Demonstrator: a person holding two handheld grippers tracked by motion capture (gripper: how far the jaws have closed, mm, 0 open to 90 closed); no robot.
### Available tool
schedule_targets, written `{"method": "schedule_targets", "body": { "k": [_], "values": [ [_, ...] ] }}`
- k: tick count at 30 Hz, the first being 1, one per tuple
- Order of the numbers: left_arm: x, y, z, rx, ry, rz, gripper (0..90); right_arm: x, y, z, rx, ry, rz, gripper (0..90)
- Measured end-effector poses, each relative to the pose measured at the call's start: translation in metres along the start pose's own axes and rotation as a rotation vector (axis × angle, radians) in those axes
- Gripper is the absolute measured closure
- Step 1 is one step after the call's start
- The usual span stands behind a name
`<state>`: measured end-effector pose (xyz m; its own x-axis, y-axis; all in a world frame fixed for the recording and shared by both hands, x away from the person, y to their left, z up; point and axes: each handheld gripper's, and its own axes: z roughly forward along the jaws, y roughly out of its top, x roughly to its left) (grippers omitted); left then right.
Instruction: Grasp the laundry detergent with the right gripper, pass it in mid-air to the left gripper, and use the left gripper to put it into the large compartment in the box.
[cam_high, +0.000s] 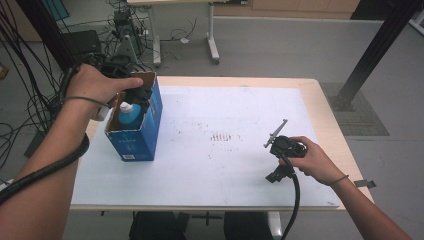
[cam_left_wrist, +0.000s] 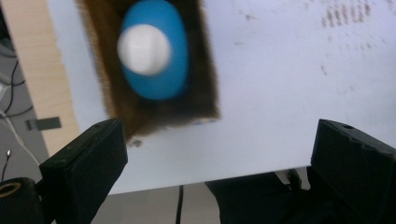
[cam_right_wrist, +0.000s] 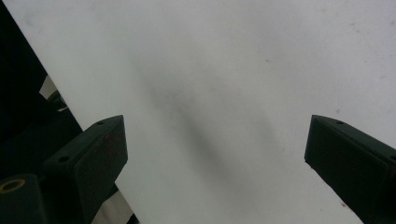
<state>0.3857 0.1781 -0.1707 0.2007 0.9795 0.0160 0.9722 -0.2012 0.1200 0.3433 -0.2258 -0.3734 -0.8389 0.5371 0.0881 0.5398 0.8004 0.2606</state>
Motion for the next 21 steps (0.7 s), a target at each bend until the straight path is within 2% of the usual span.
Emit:
{"method": "schedule_targets", "body": {
  "k": [10,16,21],
  "values": [
    [-0.043,-0.017,0.004,0.002,-0.067,0.161,4.4,0.008,-0.006,-0.014,-0.001,-0.037,0.009,5.5],
    [-0.063,-0.024,0.009,0.001,-0.079,0.21,4.3,0.012,-0.005,-0.018,-0.001,-0.043,0.006,5.5],
    [-0.077,-0.027,0.019,0.01,-0.086,0.247,4.5,0.013,-0.004,-0.017,-0.004,-0.039,0.008,5.4]
  ]
}}
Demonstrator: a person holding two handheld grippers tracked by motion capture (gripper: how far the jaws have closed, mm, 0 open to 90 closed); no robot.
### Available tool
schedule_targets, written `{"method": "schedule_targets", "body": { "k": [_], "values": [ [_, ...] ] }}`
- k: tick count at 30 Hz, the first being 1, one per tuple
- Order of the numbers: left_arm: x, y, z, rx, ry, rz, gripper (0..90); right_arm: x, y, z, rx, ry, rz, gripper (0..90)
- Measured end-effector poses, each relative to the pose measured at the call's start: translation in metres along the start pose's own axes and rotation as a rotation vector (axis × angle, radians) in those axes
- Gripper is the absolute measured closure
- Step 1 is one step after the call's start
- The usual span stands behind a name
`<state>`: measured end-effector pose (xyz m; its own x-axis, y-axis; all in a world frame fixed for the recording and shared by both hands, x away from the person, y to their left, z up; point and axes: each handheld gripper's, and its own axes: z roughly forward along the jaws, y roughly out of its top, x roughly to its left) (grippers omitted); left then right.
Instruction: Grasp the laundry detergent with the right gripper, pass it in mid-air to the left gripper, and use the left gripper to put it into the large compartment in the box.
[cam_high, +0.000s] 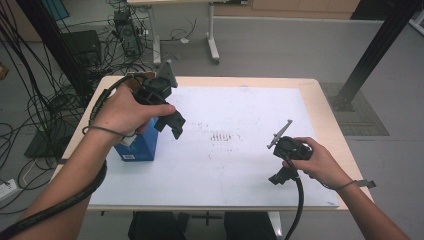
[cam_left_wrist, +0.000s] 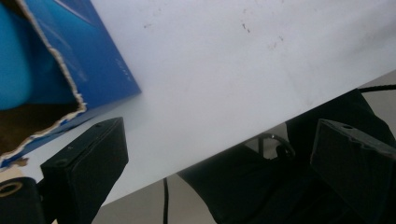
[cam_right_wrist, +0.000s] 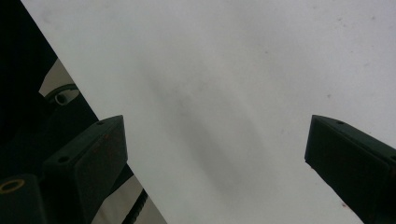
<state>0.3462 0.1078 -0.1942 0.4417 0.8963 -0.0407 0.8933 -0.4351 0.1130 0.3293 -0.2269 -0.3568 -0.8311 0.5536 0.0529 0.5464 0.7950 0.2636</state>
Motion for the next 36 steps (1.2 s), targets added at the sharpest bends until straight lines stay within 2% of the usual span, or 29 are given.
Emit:
{"method": "schedule_targets", "body": {
  "k": [3,11,18,21,25,29,32,36],
  "values": [
    [-0.007,0.002,0.01,0.008,-0.008,0.027,4.6,-0.001,0.0,0.0,0.002,-0.003,0.0,5.4],
    [-0.02,0.01,0.037,0.028,-0.025,0.065,4.6,-0.007,0.001,-0.004,0.004,-0.006,0.005,5.4],
    [-0.026,0.021,0.059,0.038,-0.046,0.08,4.8,-0.011,0.002,-0.006,0.006,-0.008,0.005,5.3],
    [-0.028,0.026,0.066,0.037,-0.026,0.08,4.7,-0.013,0.002,-0.007,0.007,-0.007,0.008,5.3],
    [-0.029,0.031,0.075,0.03,-0.04,0.08,4.9,-0.016,0.002,-0.007,0.009,-0.004,0.006,5.3],
    [-0.03,0.033,0.085,0.039,-0.045,0.09,4.7,-0.017,0.002,-0.008,0.009,-0.002,0.005,5.2],
    [-0.032,0.033,0.093,0.047,-0.025,0.103,5.0,-0.017,0.003,-0.008,0.012,-0.004,0.006,5.2],
    [-0.033,0.032,0.099,0.039,-0.041,0.097,5.1,-0.018,0.003,-0.009,0.008,-0.004,0.009,5.1]
  ]
}}
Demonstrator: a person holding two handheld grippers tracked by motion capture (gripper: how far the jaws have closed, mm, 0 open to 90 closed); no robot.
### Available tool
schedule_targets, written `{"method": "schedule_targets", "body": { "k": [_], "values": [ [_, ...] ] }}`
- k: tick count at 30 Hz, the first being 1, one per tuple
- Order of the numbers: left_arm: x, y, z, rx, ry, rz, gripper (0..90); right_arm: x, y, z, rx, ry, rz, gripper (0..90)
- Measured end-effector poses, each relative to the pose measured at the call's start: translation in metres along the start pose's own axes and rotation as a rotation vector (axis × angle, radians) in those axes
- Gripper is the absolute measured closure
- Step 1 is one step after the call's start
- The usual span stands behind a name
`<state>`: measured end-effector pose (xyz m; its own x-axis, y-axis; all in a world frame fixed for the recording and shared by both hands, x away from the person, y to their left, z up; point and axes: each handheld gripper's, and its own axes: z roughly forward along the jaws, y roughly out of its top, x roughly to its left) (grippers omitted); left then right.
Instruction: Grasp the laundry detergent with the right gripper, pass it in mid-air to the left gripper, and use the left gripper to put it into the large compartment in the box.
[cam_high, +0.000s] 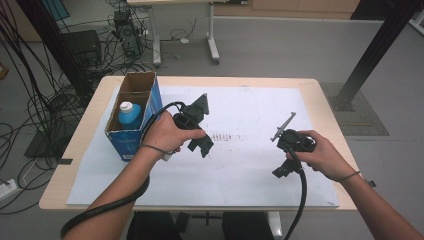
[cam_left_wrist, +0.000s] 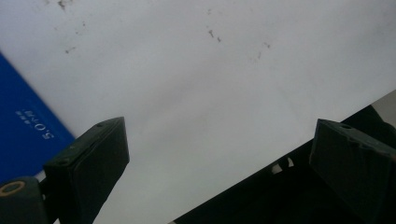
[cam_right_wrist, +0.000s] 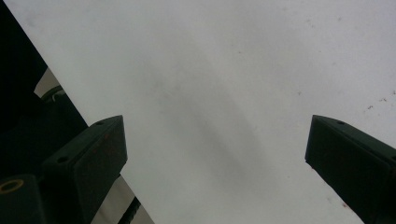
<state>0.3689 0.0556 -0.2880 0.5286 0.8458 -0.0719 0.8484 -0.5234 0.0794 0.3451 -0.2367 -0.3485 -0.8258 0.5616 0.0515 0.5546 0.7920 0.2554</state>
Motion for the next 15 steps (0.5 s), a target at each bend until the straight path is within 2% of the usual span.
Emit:
{"method": "schedule_targets", "body": {
  "k": [15],
  "values": [
    [-0.002,-0.001,0.012,0.004,-0.012,-0.002,5.1,0.003,0.0,0.001,0.005,0.001,0.004,5.1]
  ]
}}
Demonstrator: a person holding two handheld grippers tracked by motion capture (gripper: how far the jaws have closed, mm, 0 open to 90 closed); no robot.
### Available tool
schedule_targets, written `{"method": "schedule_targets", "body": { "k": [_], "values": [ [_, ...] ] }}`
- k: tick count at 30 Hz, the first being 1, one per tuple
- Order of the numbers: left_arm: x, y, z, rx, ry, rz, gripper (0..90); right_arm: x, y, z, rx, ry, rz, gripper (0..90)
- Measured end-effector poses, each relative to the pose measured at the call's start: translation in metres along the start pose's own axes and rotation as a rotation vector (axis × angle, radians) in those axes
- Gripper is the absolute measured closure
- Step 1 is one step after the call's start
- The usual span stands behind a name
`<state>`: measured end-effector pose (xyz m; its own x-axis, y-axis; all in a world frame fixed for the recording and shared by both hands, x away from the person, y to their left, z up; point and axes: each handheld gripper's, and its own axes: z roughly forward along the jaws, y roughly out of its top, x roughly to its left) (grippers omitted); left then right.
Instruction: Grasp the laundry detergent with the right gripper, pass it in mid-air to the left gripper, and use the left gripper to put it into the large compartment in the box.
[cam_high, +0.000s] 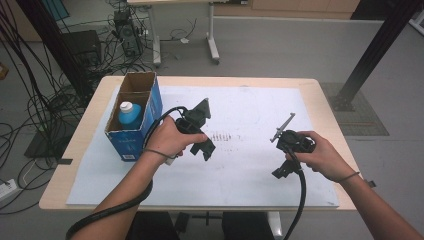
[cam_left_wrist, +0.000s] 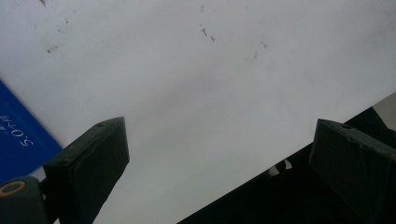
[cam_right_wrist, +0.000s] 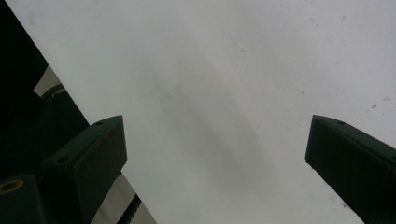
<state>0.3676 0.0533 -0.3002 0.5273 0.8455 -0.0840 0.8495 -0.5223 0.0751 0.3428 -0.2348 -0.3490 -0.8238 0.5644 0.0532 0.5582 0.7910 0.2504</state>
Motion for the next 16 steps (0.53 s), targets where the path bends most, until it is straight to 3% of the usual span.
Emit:
{"method": "schedule_targets", "body": {
  "k": [10,16],
  "values": [
    [0.002,0.001,0.0,0.002,-0.001,-0.007,5.3,0.004,0.001,-0.002,-0.003,-0.01,0.001,5.1],
    [0.002,-0.002,-0.007,-0.012,0.01,-0.018,5.3,0.009,0.001,-0.013,-0.029,-0.038,0.02,5.0]
  ]
}}
